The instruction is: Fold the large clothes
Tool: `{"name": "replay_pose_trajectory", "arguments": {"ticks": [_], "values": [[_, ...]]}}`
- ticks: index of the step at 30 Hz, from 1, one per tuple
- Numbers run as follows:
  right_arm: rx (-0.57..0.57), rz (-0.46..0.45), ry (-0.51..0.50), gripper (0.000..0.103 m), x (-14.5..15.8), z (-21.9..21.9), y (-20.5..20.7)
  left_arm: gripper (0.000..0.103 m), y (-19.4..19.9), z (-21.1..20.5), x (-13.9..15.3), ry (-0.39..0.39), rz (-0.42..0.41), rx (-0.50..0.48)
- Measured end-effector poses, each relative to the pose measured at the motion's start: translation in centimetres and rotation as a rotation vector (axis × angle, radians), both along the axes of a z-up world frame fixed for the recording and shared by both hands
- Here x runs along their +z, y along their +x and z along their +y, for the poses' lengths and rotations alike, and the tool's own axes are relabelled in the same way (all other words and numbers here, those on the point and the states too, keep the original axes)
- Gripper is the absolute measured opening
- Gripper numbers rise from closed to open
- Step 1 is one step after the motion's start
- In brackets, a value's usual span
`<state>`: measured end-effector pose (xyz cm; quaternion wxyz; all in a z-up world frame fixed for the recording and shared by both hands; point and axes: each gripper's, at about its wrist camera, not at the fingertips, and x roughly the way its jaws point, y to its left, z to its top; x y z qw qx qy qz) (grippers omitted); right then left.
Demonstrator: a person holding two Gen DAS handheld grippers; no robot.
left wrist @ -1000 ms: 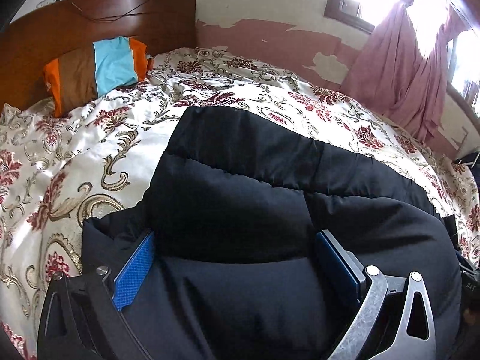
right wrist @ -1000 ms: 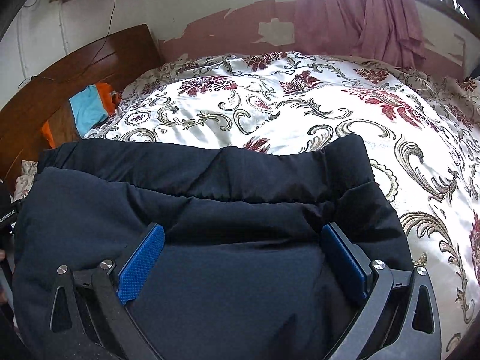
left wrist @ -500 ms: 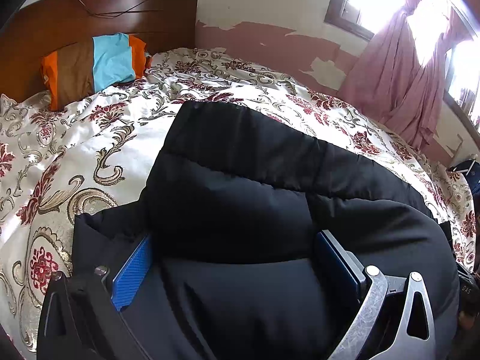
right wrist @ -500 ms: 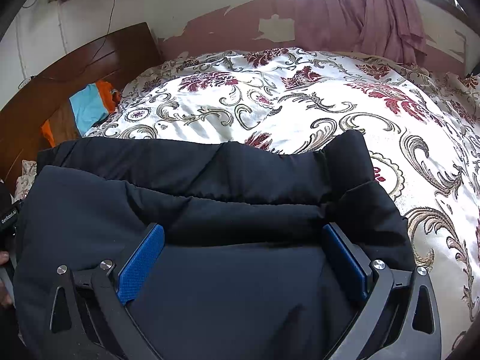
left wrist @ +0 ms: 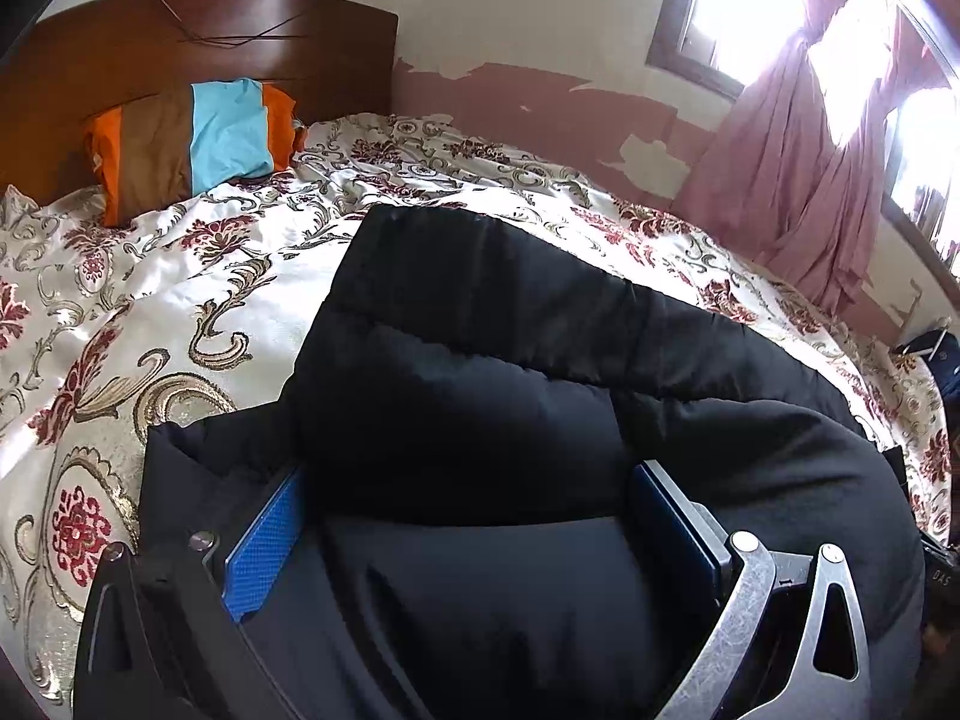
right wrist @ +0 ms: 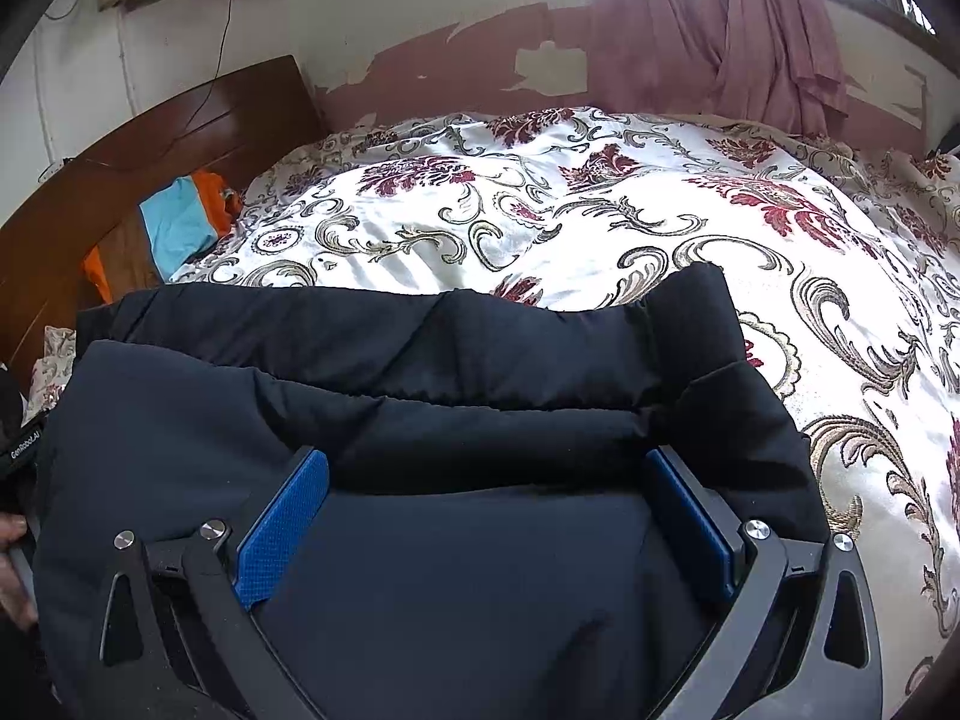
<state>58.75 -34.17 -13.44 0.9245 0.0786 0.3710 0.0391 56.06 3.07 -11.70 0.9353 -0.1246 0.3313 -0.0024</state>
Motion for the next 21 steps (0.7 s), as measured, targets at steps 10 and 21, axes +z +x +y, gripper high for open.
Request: {"name": "replay_pose_trajectory", "arguments": {"ticks": [10,21], "values": [[0.010,-0.010,0.070,0.102,0.7,-0.8,-1.1,0.103,0.0,-0.1,0.2,0.000,-0.007,-0.004],[0.070,0.084,0.066,0.102,1.9,-1.3,-5.0,0.103,-4.6,2.3,1.8,-0.063,-0.021,-0.025]]}}
